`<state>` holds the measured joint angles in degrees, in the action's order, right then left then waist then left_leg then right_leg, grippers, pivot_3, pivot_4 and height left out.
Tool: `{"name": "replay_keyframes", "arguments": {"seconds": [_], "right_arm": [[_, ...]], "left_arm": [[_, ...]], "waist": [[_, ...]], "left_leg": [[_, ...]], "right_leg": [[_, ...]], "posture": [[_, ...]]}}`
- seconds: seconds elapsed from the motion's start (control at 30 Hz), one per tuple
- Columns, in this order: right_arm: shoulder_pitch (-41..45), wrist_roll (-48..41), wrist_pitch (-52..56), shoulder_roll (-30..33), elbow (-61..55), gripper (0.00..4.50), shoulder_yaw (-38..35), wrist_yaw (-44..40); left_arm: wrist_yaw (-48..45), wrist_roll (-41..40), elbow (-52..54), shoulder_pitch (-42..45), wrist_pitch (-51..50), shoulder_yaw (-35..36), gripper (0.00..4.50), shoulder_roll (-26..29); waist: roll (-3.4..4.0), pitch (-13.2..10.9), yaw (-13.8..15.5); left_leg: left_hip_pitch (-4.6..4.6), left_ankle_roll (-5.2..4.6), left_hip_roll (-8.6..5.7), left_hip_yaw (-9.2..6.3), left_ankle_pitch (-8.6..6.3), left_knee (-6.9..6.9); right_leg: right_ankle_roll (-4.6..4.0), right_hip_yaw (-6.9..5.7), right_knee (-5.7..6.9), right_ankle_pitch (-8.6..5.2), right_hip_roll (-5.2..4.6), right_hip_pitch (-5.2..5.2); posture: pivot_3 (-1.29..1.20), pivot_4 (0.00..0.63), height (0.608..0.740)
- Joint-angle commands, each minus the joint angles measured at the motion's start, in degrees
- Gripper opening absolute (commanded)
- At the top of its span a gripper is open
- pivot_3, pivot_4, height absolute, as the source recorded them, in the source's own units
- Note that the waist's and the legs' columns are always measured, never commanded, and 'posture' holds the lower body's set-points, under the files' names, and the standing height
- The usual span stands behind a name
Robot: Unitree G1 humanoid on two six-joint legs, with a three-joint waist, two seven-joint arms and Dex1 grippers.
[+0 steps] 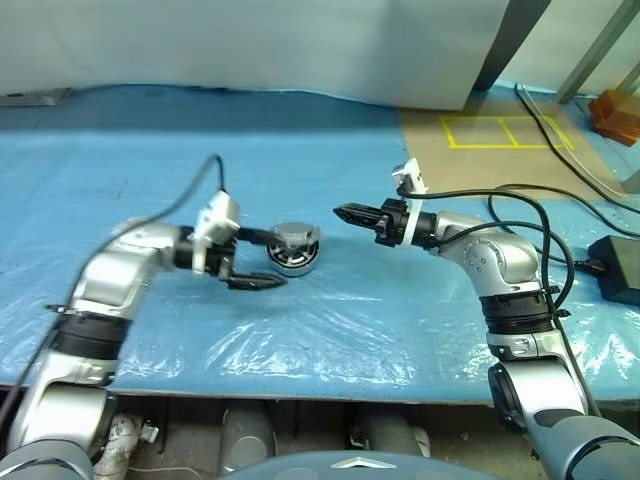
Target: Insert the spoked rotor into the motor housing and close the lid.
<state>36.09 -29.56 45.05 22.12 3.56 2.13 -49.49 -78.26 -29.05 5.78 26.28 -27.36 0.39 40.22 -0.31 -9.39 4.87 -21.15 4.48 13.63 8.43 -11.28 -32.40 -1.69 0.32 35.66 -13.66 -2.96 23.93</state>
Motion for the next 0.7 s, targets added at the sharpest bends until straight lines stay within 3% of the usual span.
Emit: {"name": "replay_keyframes", "arguments": {"seconds": [0.03,0.2,0.5,0.7], "right_arm": [[0.4,3.7,-4.8,-2.1,-1.1,0.00,3.3,2.0],[3.4,6.3,-11.0,-5.5,2.6,1.49,5.4,0.9],[6.1,13.1,-20.4,-8.7,11.7,4.47,11.5,-3.0],[7.5,17.9,-22.8,-9.9,15.4,4.47,14.7,-3.2]], "left_arm": [[3.6,-3.3,3.6,-3.2,-3.8,4.6,4.09,1.9],[9.3,-3.9,5.2,-9.8,-5.1,10.9,4.12,4.2],[14.9,-3.3,4.4,-14.5,-3.8,12.7,4.12,3.2],[19.1,-4.6,6.1,-16.0,-3.8,12.7,4.12,0.4]], "waist": [[0.14,0.0,-0.3],[0.17,0.0,-0.8],[0.16,0.0,-1.0],[0.16,0.0,-1.0]], "left_leg": [[0.02,0.00,-0.01,0.00,0.00,0.02],[-0.05,0.00,-0.02,0.00,0.00,-0.08],[-0.09,-0.01,-0.01,-0.01,0.00,-0.09],[-0.09,-0.01,0.01,-0.02,0.00,-0.19]], "right_leg": [[0.00,0.00,-0.01,0.00,-0.01,0.00],[0.01,0.00,0.02,0.00,-0.08,0.00],[0.01,-0.01,0.00,0.00,-0.08,-0.01],[0.01,0.00,0.08,0.00,-0.08,-0.01]], "posture": [[0.00,0.150,0.740],[0.00,0.150,0.740],[0.00,0.150,0.740],[0.00,0.150,0.740]]}}
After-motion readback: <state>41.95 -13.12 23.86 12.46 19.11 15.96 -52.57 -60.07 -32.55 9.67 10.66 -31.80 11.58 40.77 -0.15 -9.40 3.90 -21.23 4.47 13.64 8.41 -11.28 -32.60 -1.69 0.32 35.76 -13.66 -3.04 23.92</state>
